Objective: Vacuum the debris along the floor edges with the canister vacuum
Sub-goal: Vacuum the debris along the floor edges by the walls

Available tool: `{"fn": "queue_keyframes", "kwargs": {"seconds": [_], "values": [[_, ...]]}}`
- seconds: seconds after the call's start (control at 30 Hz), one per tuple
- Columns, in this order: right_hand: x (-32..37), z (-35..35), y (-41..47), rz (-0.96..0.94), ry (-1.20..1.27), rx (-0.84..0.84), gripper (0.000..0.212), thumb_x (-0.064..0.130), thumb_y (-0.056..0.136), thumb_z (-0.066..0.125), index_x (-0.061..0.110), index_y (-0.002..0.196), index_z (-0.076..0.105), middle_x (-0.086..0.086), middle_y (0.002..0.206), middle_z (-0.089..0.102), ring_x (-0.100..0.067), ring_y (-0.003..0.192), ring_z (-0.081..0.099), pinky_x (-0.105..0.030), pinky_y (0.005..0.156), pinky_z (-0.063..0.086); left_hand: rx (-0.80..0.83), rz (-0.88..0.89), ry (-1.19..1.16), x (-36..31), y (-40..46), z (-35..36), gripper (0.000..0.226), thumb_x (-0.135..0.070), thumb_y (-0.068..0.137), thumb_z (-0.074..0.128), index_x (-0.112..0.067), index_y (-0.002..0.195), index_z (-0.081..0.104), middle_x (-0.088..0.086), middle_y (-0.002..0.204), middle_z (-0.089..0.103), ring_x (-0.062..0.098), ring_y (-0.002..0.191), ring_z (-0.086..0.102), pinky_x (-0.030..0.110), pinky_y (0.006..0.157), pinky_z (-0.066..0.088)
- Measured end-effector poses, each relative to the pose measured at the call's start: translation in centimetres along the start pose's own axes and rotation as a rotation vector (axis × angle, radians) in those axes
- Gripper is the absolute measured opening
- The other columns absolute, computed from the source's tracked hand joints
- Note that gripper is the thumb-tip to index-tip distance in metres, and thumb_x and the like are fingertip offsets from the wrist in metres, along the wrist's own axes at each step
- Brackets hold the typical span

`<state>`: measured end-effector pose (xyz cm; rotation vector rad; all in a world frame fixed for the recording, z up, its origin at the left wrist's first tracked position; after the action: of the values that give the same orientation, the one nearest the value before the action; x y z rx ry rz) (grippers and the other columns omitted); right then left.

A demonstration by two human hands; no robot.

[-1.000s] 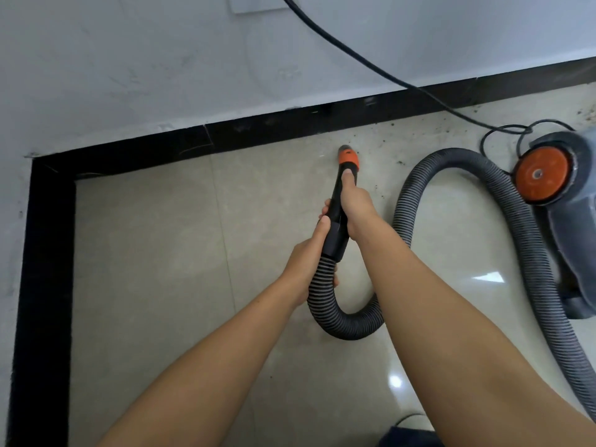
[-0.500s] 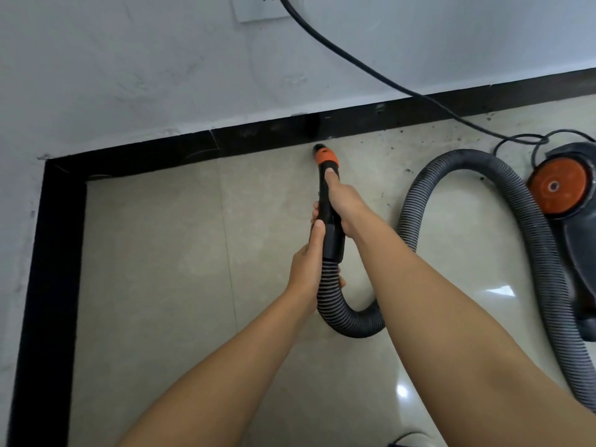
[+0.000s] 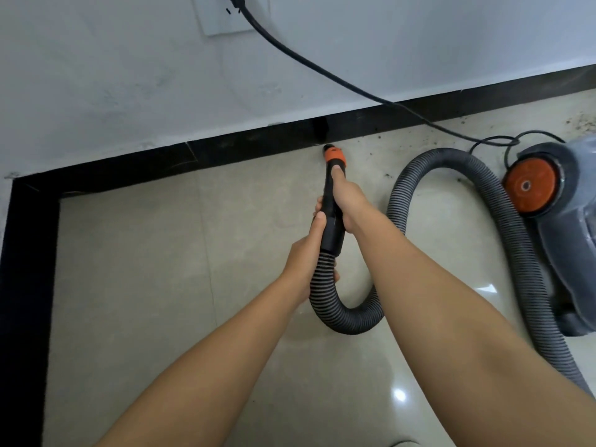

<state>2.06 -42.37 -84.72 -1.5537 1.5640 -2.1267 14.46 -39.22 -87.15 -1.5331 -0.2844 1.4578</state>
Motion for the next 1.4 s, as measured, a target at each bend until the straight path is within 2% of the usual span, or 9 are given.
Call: {"fn": "queue_keyframes", "kwargs": {"seconds": [0.17, 0.37, 0.53, 0.7, 0.87, 0.97, 1.17, 1.3, 1.4], "values": [[1.2, -2.7, 1.4, 0.007, 0.054, -0.061, 0.049, 0.050, 0.099, 0.037, 0.005, 0.098, 0.056, -0.006, 0.068, 0.061, -0.017, 0.053, 0.059, -0.026, 0.056, 0.054, 0.069, -0.006, 0.052, -1.3, 1.5, 2.5, 0.075, -0.071, 0.085, 0.047, 0.000, 0.104, 0.061, 0.010, 0.061, 0.052, 0.023, 0.045, 0.051, 0.030, 0.048, 0.047], [1.7, -5.2, 2.5, 0.035, 0.154, -0.120, 0.052, 0.053, 0.098, 0.038, 0.005, 0.102, 0.057, -0.006, 0.065, 0.060, -0.017, 0.050, 0.058, -0.023, 0.049, 0.051, 0.177, -0.015, 0.117, -2.7, 2.2, 4.9, 0.063, -0.070, 0.086, 0.045, -0.011, 0.105, 0.060, 0.010, 0.069, 0.049, 0.022, 0.048, 0.050, 0.030, 0.047, 0.047], [1.3, -4.0, 1.9, 0.065, 0.145, -0.091, 0.051, 0.053, 0.098, 0.038, 0.006, 0.101, 0.056, -0.007, 0.067, 0.060, -0.018, 0.051, 0.058, -0.023, 0.048, 0.053, 0.144, -0.032, 0.123, -2.4, 1.5, 3.7, 0.069, -0.070, 0.087, 0.043, -0.005, 0.105, 0.058, 0.011, 0.065, 0.049, 0.023, 0.046, 0.050, 0.030, 0.047, 0.046], [-1.7, -0.4, -1.4, 0.098, 0.125, -0.059, 0.048, 0.052, 0.097, 0.037, 0.008, 0.094, 0.054, -0.009, 0.074, 0.063, -0.023, 0.061, 0.063, -0.038, 0.075, 0.059, 0.123, -0.102, 0.118, -0.3, -2.3, -0.5, 0.071, -0.070, 0.089, 0.037, -0.004, 0.105, 0.057, 0.013, 0.060, 0.049, 0.024, 0.044, 0.049, 0.028, 0.046, 0.045], [-4.5, 1.3, -5.1, 0.137, 0.119, -0.077, 0.053, 0.050, 0.100, 0.033, 0.003, 0.112, 0.054, -0.009, 0.074, 0.063, -0.017, 0.048, 0.060, -0.022, 0.046, 0.048, 0.172, -0.233, 0.067, 1.6, -6.3, -3.3, 0.068, -0.071, 0.080, 0.042, -0.007, 0.097, 0.056, 0.011, 0.058, 0.049, 0.021, 0.040, 0.048, 0.025, 0.041, 0.044], [-6.1, 1.1, -6.3, 0.161, 0.156, -0.112, 0.056, 0.050, 0.100, 0.032, 0.001, 0.117, 0.052, -0.009, 0.074, 0.063, -0.017, 0.045, 0.061, -0.024, 0.046, 0.050, 0.216, -0.295, 0.065, 2.4, -7.5, -4.0, 0.065, -0.070, 0.080, 0.043, -0.006, 0.091, 0.055, 0.011, 0.058, 0.048, 0.021, 0.039, 0.046, 0.025, 0.041, 0.043], [-7.2, -0.6, -6.8, 0.161, 0.150, -0.174, 0.060, 0.053, 0.099, 0.029, 0.000, 0.120, 0.050, -0.018, 0.094, 0.070, -0.017, 0.044, 0.063, -0.020, 0.038, 0.045, 0.268, -0.354, 0.089, 2.9, -7.9, -3.2, 0.068, -0.070, 0.075, 0.046, -0.005, 0.092, 0.054, 0.011, 0.057, 0.049, 0.020, 0.037, 0.046, 0.025, 0.039, 0.044], [-6.8, -1.5, -6.2, 0.188, 0.144, -0.147, 0.061, 0.054, 0.098, 0.029, 0.002, 0.120, 0.050, -0.017, 0.100, 0.070, -0.020, 0.052, 0.068, -0.026, 0.049, 0.054, 0.260, -0.370, 0.099, 2.6, -7.9, -1.9, 0.066, -0.069, 0.076, 0.045, -0.005, 0.092, 0.054, 0.011, 0.057, 0.049, 0.021, 0.038, 0.047, 0.025, 0.040, 0.045], [-6.0, -1.5, -5.9, 0.191, 0.150, -0.113, 0.058, 0.054, 0.098, 0.029, 0.003, 0.120, 0.049, -0.017, 0.104, 0.069, -0.019, 0.048, 0.066, -0.023, 0.045, 0.051, 0.228, -0.374, 0.110, 1.8, -7.9, -1.4, 0.067, -0.069, 0.075, 0.046, -0.005, 0.091, 0.054, 0.011, 0.057, 0.048, 0.020, 0.038, 0.047, 0.025, 0.041, 0.045]]}}
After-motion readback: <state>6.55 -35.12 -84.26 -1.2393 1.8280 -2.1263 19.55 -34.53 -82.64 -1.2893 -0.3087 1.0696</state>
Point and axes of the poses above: each hand's wrist, its own y-axis towards the middle knuckle, its own z-axis out of the palm, x = y × z, the point moved 9 cm from there along y, towards the middle knuckle
